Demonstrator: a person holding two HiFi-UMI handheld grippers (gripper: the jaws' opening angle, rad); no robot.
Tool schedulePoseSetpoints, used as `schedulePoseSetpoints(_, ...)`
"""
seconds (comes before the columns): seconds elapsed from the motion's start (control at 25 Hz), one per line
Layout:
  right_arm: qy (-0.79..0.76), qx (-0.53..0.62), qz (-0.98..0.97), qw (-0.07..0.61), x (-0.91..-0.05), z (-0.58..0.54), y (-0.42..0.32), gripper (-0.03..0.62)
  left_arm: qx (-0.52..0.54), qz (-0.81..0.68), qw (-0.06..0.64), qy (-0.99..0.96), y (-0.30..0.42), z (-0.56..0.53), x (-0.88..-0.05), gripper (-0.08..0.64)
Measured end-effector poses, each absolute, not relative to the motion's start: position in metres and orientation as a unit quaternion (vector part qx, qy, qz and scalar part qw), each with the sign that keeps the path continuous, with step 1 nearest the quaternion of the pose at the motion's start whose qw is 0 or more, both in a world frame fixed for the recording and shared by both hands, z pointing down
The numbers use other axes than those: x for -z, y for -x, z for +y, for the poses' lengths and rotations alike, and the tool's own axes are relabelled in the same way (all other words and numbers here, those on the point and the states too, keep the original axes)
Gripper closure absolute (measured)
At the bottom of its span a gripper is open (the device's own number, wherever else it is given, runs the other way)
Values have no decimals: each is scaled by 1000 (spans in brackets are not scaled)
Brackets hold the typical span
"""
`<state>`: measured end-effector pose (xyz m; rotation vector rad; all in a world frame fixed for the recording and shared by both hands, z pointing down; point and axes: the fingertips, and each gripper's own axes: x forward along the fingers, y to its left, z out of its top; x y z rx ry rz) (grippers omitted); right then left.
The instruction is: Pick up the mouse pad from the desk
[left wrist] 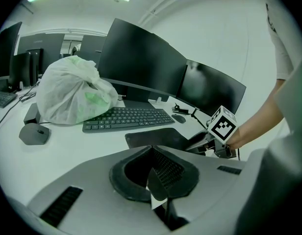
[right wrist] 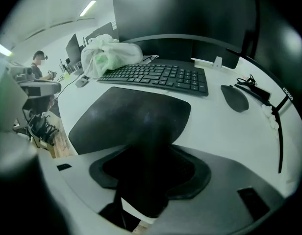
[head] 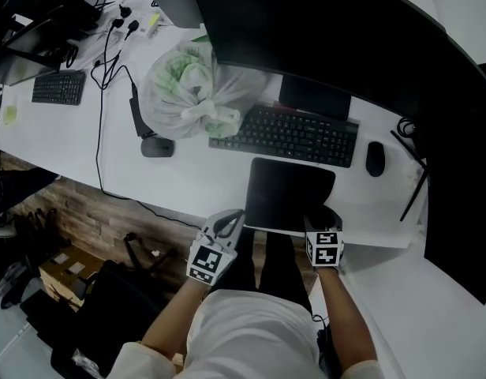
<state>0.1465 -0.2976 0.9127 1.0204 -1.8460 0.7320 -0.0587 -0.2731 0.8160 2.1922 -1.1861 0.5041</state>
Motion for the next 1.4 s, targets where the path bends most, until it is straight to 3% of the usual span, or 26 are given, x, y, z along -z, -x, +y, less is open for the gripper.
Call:
schedulePoseSetpoints(0.28, -399, -295, -746, 444, -912, -291, -133, 471, -184, -454, 285, -824, 71, -274, -800, 543)
schedulePoseSetpoints(0.52, -384, -309, -756, 431, -895, -286, -120, 540, -180, -463, 274, -824, 84, -272, -777, 543)
schedulePoseSetpoints(1.4, -378, -261, -834, 305, -736, -294, -62, 546, -130, -472, 234, -840, 114, -267, -693, 543)
